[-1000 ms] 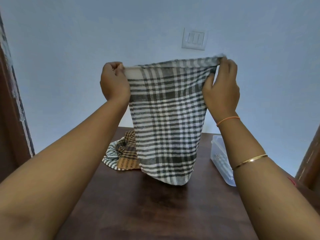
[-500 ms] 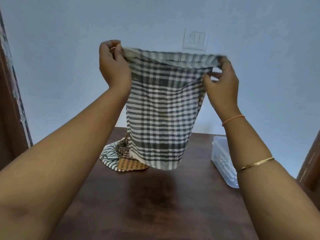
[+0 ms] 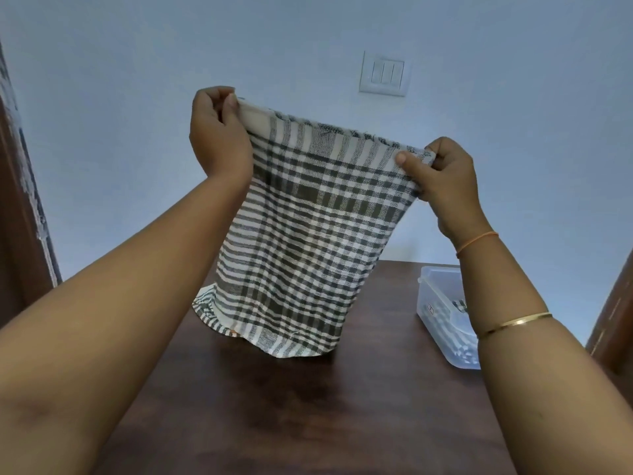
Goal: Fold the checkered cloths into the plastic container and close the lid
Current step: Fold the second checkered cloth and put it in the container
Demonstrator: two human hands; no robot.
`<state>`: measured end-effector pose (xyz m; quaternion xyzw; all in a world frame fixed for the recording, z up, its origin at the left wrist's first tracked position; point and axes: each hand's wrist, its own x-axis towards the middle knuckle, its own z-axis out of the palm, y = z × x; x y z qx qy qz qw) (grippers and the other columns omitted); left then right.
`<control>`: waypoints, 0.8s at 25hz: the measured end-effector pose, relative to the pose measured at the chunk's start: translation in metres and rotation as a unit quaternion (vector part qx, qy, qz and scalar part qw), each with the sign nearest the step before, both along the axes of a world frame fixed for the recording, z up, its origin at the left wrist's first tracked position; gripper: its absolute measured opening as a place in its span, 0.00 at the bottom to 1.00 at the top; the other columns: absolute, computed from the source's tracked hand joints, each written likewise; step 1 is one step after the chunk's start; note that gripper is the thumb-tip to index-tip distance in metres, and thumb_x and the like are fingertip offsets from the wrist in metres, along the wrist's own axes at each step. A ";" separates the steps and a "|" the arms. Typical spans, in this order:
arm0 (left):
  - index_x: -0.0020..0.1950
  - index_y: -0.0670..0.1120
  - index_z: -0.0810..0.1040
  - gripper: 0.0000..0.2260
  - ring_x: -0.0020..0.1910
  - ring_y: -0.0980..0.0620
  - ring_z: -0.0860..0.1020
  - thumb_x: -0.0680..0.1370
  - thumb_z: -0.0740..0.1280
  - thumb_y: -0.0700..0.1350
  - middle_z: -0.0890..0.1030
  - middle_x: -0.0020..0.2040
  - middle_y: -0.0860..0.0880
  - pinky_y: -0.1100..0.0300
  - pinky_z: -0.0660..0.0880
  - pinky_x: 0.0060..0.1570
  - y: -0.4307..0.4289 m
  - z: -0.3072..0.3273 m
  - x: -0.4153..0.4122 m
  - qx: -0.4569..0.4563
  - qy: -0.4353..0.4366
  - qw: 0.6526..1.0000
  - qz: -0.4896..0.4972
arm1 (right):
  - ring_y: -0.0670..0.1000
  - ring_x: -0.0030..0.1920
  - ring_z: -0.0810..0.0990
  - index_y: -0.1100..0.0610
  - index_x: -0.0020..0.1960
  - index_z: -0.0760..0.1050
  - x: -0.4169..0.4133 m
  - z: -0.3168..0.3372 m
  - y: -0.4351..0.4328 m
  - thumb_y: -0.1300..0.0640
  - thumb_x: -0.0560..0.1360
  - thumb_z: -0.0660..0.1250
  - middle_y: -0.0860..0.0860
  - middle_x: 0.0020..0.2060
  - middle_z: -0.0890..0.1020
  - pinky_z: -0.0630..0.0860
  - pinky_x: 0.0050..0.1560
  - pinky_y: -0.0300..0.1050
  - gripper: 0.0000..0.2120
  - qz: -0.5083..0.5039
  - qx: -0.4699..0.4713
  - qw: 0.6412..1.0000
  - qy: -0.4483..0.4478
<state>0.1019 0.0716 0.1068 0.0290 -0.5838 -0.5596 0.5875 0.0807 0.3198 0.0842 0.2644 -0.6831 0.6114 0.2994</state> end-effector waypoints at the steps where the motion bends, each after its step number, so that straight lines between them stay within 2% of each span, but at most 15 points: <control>1: 0.50 0.51 0.73 0.04 0.45 0.65 0.74 0.80 0.60 0.44 0.75 0.44 0.62 0.77 0.70 0.45 -0.001 -0.002 0.000 -0.005 -0.012 1.000 0.006 | 0.50 0.33 0.73 0.52 0.34 0.63 0.001 0.001 0.001 0.58 0.72 0.71 0.53 0.31 0.71 0.71 0.31 0.38 0.17 0.055 -0.042 0.997 -0.022; 3: 0.51 0.50 0.75 0.05 0.44 0.64 0.75 0.80 0.60 0.44 0.75 0.43 0.62 0.75 0.72 0.45 -0.005 -0.008 -0.002 -0.009 -0.027 0.999 0.016 | 0.44 0.25 0.72 0.53 0.35 0.65 0.005 0.003 0.003 0.63 0.74 0.68 0.49 0.29 0.74 0.68 0.23 0.33 0.15 0.132 -0.103 0.984 -0.060; 4: 0.51 0.49 0.75 0.05 0.43 0.62 0.76 0.80 0.60 0.44 0.75 0.43 0.61 0.72 0.75 0.45 -0.007 -0.012 -0.004 -0.005 -0.029 0.999 0.016 | 0.41 0.22 0.70 0.53 0.36 0.65 0.007 0.004 0.002 0.63 0.74 0.68 0.47 0.27 0.75 0.66 0.20 0.32 0.14 0.150 -0.118 0.979 -0.074; 6: 0.49 0.50 0.73 0.04 0.37 0.60 0.77 0.80 0.60 0.44 0.75 0.44 0.59 0.61 0.80 0.44 -0.009 -0.018 -0.006 0.012 -0.032 0.999 -0.009 | 0.41 0.20 0.68 0.53 0.37 0.66 0.006 0.004 0.002 0.65 0.74 0.67 0.45 0.26 0.78 0.65 0.20 0.32 0.13 0.139 -0.131 0.978 -0.088; 8: 0.50 0.50 0.72 0.04 0.37 0.60 0.76 0.81 0.59 0.43 0.74 0.43 0.58 0.59 0.81 0.43 -0.007 -0.022 -0.006 0.018 -0.032 0.999 -0.031 | 0.42 0.21 0.74 0.54 0.38 0.66 0.004 0.005 0.000 0.66 0.75 0.65 0.48 0.32 0.79 0.66 0.20 0.32 0.13 0.090 -0.133 0.982 -0.101; 10: 0.51 0.49 0.71 0.04 0.41 0.60 0.75 0.81 0.58 0.42 0.73 0.42 0.58 0.58 0.81 0.46 -0.003 -0.021 -0.005 -0.009 -0.021 1.000 -0.016 | 0.46 0.27 0.82 0.53 0.39 0.63 0.004 0.008 -0.005 0.66 0.78 0.60 0.51 0.39 0.76 0.71 0.23 0.34 0.13 0.065 -0.136 0.984 -0.097; 11: 0.53 0.49 0.71 0.05 0.41 0.60 0.74 0.81 0.57 0.42 0.73 0.42 0.58 0.59 0.80 0.48 -0.001 -0.019 -0.005 -0.032 -0.014 0.999 0.001 | 0.49 0.32 0.83 0.52 0.40 0.62 0.005 0.011 -0.009 0.65 0.79 0.58 0.51 0.40 0.75 0.76 0.28 0.37 0.13 0.061 -0.139 0.986 -0.074; 13: 0.58 0.45 0.71 0.09 0.43 0.58 0.75 0.81 0.55 0.42 0.74 0.44 0.57 0.63 0.75 0.47 0.001 -0.013 -0.003 -0.087 0.013 0.996 0.023 | 0.49 0.38 0.80 0.50 0.40 0.61 0.004 0.016 -0.014 0.62 0.78 0.58 0.50 0.39 0.72 0.77 0.39 0.41 0.12 0.019 -0.102 0.995 0.016; 15: 0.59 0.43 0.71 0.10 0.48 0.54 0.76 0.81 0.54 0.42 0.75 0.48 0.53 0.66 0.72 0.48 0.002 -0.009 -0.002 -0.144 0.045 0.988 0.035 | 0.41 0.37 0.72 0.49 0.40 0.60 0.005 0.017 -0.018 0.61 0.76 0.58 0.47 0.37 0.68 0.70 0.41 0.35 0.11 -0.041 -0.027 0.995 0.087; 17: 0.60 0.42 0.71 0.11 0.50 0.55 0.75 0.81 0.53 0.42 0.75 0.50 0.51 0.69 0.71 0.48 0.003 -0.010 0.000 -0.183 0.061 0.980 0.047 | 0.36 0.38 0.69 0.49 0.40 0.59 0.007 0.013 -0.021 0.64 0.77 0.58 0.44 0.37 0.67 0.67 0.40 0.27 0.13 -0.058 -0.002 0.991 0.125; 20: 0.60 0.40 0.71 0.12 0.47 0.62 0.72 0.82 0.53 0.42 0.73 0.51 0.50 0.74 0.69 0.48 0.005 -0.015 0.001 -0.199 0.067 0.976 0.056 | 0.43 0.49 0.72 0.49 0.41 0.59 0.005 0.005 -0.023 0.65 0.77 0.58 0.42 0.39 0.70 0.67 0.46 0.25 0.15 -0.071 -0.003 0.985 0.156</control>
